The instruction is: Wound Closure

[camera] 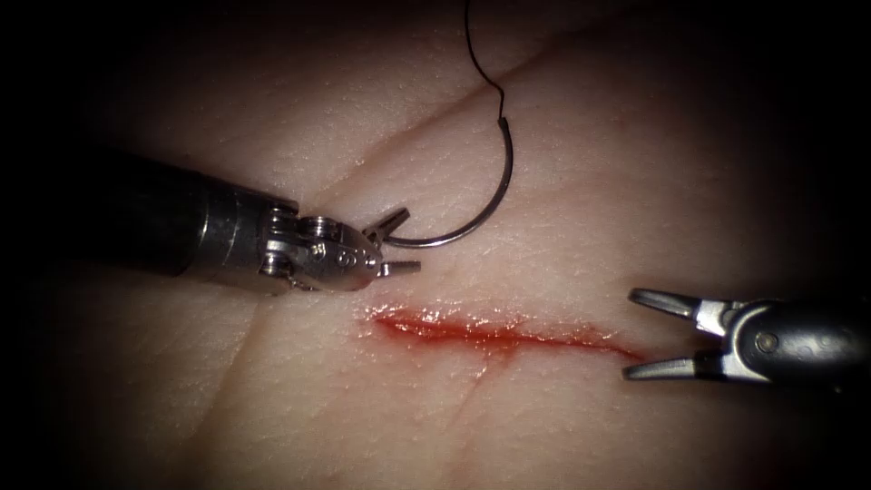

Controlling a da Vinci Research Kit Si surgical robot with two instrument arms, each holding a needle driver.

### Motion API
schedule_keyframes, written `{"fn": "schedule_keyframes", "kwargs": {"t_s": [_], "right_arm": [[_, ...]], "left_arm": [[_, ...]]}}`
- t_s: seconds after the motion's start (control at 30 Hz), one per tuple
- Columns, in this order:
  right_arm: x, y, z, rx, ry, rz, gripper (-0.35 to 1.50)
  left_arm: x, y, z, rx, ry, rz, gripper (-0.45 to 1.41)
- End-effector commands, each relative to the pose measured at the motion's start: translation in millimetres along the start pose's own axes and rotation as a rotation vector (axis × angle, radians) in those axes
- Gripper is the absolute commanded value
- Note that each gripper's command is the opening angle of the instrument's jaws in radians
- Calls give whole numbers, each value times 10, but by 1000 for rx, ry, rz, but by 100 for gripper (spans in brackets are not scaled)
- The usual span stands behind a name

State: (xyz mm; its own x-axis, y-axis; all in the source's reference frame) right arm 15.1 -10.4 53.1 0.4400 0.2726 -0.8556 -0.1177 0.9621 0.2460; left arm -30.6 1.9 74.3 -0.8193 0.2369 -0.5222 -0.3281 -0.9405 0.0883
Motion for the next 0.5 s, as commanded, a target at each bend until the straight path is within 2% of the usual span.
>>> {"fn": "schedule_keyframes", "kwargs": {"t_s": [0.03,0.07,0.1,0.27,0.37,0.4,0.5], "right_arm": [[-2,-4,8,2,1,0,51],[-2,-4,8,2,1,0,45],[-2,-4,8,2,1,6,40],[1,3,9,3,-4,43,28],[4,8,13,-6,-1,103,38],[6,11,18,-5,-5,171,53],[7,14,26,-6,-11,263,93]], "left_arm": [[1,6,6,-8,12,1,-1],[1,7,5,-16,24,1,-33],[1,8,3,-25,35,2,-45],[2,14,-8,-39,49,1,-45],[3,18,-18,1,70,37,-45],[4,20,-25,49,77,73,-45],[7,23,-33,117,91,119,-45]]}}
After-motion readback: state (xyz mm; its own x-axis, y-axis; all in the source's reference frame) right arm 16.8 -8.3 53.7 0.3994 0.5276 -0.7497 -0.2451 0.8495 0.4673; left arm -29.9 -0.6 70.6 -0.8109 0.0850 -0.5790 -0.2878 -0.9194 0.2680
